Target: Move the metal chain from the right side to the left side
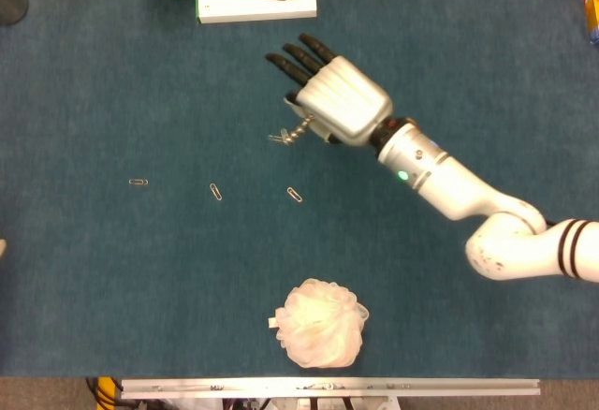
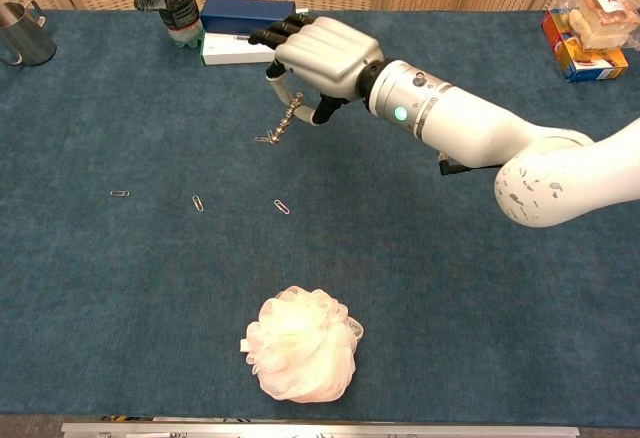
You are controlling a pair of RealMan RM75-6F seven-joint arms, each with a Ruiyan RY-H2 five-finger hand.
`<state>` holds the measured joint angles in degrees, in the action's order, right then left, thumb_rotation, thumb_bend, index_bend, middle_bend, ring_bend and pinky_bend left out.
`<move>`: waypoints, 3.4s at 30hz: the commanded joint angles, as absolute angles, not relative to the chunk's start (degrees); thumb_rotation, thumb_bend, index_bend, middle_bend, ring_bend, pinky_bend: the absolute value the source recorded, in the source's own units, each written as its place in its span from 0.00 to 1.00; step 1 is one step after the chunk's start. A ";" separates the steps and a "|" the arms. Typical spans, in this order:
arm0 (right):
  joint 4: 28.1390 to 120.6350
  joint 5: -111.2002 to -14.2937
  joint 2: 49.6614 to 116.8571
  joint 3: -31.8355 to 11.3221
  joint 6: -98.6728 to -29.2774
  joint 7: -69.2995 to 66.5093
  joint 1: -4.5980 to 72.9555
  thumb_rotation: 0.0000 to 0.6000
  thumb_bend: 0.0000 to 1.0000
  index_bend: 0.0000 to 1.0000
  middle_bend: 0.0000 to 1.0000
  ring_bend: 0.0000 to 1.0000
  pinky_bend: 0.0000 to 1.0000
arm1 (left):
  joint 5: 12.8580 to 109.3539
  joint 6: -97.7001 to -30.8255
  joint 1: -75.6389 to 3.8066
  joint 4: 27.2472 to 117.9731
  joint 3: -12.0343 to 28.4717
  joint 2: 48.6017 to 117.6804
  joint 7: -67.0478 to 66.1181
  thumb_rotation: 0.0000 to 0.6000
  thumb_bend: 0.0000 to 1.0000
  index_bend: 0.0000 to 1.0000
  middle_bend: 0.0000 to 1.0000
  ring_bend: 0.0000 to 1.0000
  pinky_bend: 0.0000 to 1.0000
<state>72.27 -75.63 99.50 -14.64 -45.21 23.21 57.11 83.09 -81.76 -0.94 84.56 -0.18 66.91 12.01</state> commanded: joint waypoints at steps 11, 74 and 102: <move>66.73 -77.79 102.64 -13.29 -49.46 21.53 57.56 1.00 0.00 0.00 0.06 0.00 0.04 | 82.88 -82.12 -0.05 83.77 -0.52 67.11 13.03 1.00 0.18 0.28 0.33 0.27 0.26; 82.31 -89.19 60.56 -0.41 -85.32 -5.12 16.54 1.00 0.03 0.27 0.11 0.00 0.04 | 84.34 -58.63 -31.90 100.82 10.07 74.82 -6.73 1.00 0.24 0.34 0.00 0.00 0.06; 77.01 -88.60 60.79 -3.35 -88.18 -12.50 11.99 1.00 0.03 0.27 0.11 0.00 0.04 | 51.66 -50.53 -47.26 97.01 12.40 86.13 -27.75 1.00 0.28 0.38 0.00 0.00 0.03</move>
<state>77.19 -88.63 60.72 -3.28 -88.09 -12.26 12.16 53.08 -50.46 -46.12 97.91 12.67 84.93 -26.76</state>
